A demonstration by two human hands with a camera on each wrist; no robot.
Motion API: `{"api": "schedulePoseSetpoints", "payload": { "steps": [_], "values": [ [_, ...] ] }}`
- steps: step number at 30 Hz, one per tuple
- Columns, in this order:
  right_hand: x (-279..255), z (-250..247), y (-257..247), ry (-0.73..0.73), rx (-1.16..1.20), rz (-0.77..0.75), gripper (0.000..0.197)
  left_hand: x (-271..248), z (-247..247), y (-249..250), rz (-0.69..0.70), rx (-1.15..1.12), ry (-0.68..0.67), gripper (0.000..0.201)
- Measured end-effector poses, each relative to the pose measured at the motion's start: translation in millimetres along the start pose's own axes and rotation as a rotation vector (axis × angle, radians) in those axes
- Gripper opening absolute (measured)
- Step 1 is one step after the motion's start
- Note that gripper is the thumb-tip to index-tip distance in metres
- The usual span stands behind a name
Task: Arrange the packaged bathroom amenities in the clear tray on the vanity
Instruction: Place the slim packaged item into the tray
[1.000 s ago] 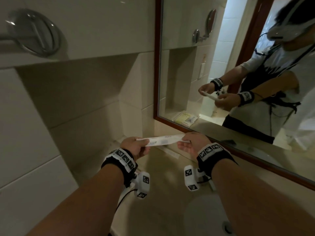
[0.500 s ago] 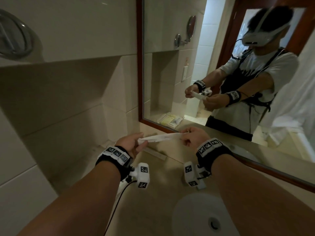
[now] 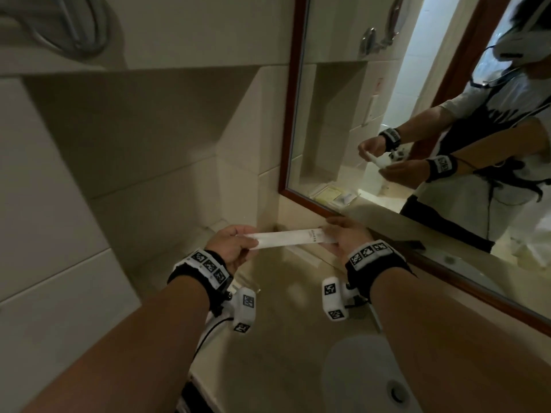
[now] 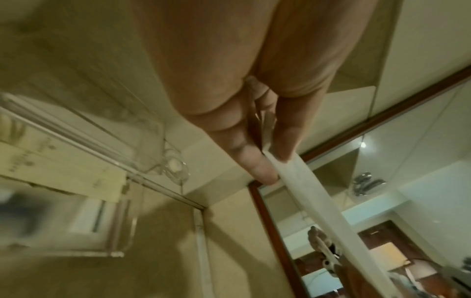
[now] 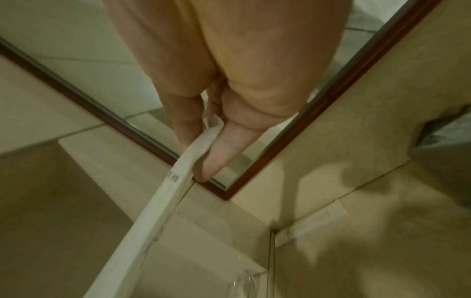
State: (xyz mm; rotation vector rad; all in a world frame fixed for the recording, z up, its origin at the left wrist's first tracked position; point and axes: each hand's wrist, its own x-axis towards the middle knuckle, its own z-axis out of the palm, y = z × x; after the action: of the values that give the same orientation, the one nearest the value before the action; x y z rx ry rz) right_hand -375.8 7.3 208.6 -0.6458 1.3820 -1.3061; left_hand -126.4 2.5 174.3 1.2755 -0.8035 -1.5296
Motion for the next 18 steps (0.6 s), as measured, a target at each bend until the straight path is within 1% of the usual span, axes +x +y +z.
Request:
{"api": "schedulePoseSetpoints", "payload": {
  "steps": [2,4,6,7,9,11,12,14,15,16,18],
  "values": [
    [6,16,15,-0.056,-0.098,-0.043,0.029,0,-22,-7,-0.035,-0.016,0.033,0.025],
    [15,33,31,-0.117,-0.245,-0.064,0.04,-1,-43,-16,-0.083,-0.009,0.068,0.025],
    [25,53,51,-0.177,-0.274,-0.019,0.049,-3,-64,-26,-0.13,-0.012,0.106,0.021],
    [31,62,64,-0.197,-0.287,0.009,0.048,-3,-76,-33,-0.158,-0.004,0.127,0.019],
    [43,78,91,-0.21,-0.304,0.083,0.039,-3,-99,-46,-0.229,0.022,0.163,0.021],
    [48,90,113,-0.224,-0.281,0.161,0.032,-4,-118,-60,-0.305,0.076,0.172,0.021],
    [50,95,124,-0.227,-0.306,0.178,0.031,-5,-127,-68,-0.332,0.105,0.17,0.019],
    [59,106,148,-0.233,-0.441,0.185,0.03,-3,-143,-84,-0.375,0.144,0.192,0.018],
    [63,109,159,-0.23,-0.55,0.183,0.028,-1,-150,-93,-0.398,0.186,0.208,0.019],
    [67,111,170,-0.224,-0.639,0.175,0.024,2,-157,-101,-0.424,0.256,0.216,0.019],
    [74,113,190,-0.189,-0.771,0.17,0.021,7,-166,-115,-0.468,0.437,0.186,0.017]
  ]
}}
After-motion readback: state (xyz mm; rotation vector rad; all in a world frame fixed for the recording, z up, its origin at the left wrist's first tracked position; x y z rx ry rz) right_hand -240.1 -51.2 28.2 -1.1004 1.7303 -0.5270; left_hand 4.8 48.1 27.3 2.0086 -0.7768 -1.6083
